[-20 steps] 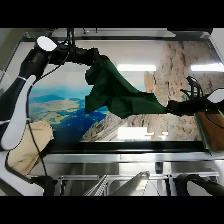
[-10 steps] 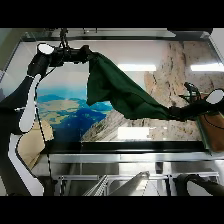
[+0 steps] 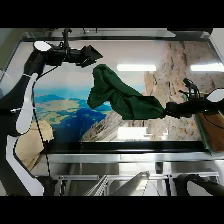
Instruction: Fold the shirts.
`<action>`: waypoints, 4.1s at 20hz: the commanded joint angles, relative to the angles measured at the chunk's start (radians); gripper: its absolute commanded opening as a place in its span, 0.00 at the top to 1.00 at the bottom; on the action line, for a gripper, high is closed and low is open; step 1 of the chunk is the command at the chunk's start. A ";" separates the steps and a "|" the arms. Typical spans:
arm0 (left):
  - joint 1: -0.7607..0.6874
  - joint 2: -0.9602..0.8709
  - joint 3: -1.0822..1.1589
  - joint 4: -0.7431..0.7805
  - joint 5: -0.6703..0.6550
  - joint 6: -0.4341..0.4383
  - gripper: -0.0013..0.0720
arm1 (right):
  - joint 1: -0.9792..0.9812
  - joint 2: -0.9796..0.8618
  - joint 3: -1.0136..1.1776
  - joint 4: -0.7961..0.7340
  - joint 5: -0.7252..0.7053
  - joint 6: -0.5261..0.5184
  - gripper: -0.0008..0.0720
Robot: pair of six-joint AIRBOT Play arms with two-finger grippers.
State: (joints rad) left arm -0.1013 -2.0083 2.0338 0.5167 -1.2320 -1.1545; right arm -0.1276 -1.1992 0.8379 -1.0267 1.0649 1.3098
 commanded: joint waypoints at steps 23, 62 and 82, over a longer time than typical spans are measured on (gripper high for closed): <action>-0.158 0.145 -0.466 0.508 0.033 -0.110 0.79 | 0.001 0.000 0.001 0.071 -0.002 -0.024 0.96; 0.084 0.114 -0.294 0.508 -0.393 -0.246 0.01 | -0.145 0.091 -0.010 0.100 0.230 -0.130 0.96; 0.043 0.048 -0.172 0.433 -0.248 -0.117 0.03 | -0.145 0.089 -0.010 0.107 0.214 -0.130 0.96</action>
State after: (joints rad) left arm -0.0597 -1.9594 1.8072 0.9470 -1.4296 -1.2774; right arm -0.2733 -1.1095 0.8288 -0.9199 1.2816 1.1805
